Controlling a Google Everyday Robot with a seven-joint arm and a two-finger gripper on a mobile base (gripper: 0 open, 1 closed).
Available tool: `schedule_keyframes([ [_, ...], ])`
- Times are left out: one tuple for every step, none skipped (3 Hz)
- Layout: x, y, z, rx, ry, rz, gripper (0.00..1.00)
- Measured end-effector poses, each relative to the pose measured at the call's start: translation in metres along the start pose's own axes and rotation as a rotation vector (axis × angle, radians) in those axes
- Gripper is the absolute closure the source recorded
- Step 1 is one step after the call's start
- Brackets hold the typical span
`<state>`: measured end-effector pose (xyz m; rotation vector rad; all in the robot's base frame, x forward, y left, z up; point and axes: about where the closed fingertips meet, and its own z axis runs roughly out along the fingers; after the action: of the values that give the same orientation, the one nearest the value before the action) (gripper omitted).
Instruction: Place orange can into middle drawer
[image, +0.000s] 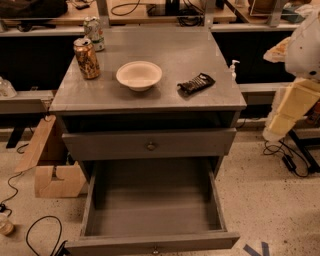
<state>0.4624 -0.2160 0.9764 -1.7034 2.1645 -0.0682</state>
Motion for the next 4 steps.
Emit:
schedule_keyframes([
  [-0.007, -0.040, 0.017, 0.046, -0.149, 0.021, 0.00],
  [-0.039, -0.094, 0.036, 0.125, -0.411, 0.055, 0.00],
  [-0.085, -0.135, 0.052, 0.186, -0.688, 0.065, 0.00],
  [-0.126, -0.150, 0.050, 0.219, -0.826, 0.069, 0.00],
])
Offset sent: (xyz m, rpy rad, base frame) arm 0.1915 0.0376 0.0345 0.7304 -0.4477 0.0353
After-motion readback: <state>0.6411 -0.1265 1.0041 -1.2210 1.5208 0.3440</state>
